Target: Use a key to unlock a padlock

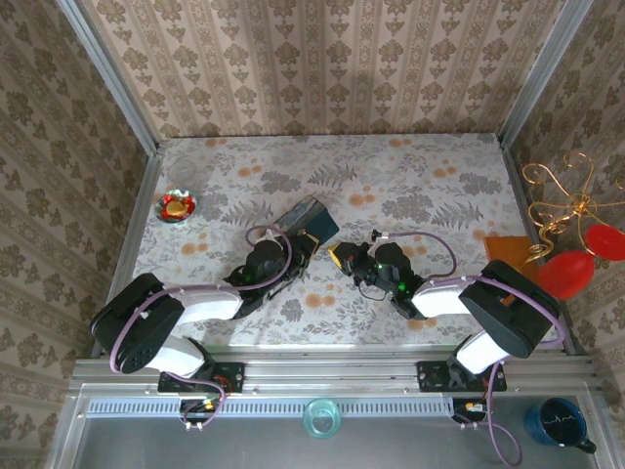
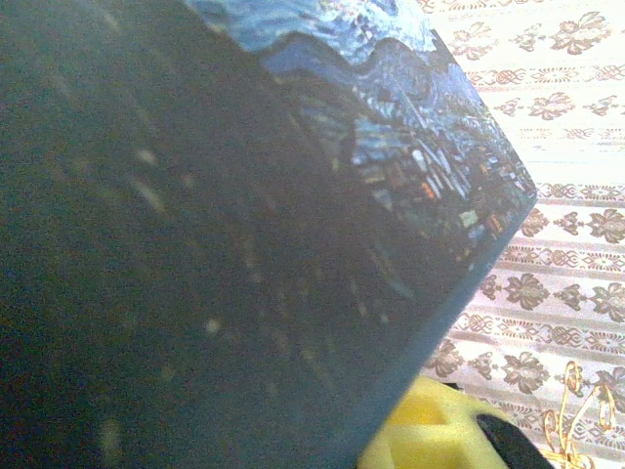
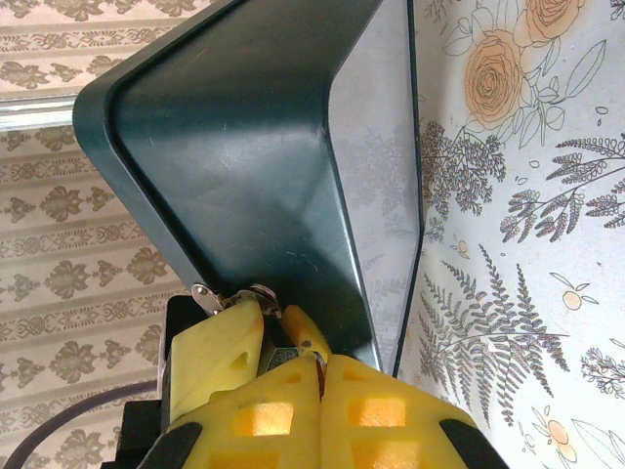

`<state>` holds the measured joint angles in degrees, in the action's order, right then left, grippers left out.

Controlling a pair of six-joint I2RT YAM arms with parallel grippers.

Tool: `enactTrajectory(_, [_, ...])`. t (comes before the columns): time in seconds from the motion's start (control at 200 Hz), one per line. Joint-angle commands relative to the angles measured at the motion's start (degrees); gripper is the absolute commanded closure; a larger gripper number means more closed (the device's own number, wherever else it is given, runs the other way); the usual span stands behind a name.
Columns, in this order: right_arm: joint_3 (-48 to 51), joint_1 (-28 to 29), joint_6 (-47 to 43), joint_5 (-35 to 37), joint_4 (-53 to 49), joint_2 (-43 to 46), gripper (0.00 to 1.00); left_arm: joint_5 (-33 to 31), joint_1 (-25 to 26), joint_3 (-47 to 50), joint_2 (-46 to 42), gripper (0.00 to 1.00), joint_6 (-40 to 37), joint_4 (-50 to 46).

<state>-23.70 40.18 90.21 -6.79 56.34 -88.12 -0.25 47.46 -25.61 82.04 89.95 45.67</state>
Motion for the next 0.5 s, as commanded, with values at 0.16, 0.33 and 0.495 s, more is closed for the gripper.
enactTrajectory(0.16, [-3.94,3.33,-0.57,-7.1,0.36,1.1,1.0,5.36,1.67,-4.23,1.12,1.0,-1.34,6.71])
enactTrajectory(0.33, [-4.55,4.08,-0.75,-7.26,0.01,1.11,1.0,5.39,1.84,-4.28,1.15,1.0,-1.41,6.71])
enactTrajectory(0.495, [-4.95,5.18,-0.24,-7.12,-0.17,0.57,1.0,5.3,2.1,-4.45,1.18,1.0,-1.59,6.69])
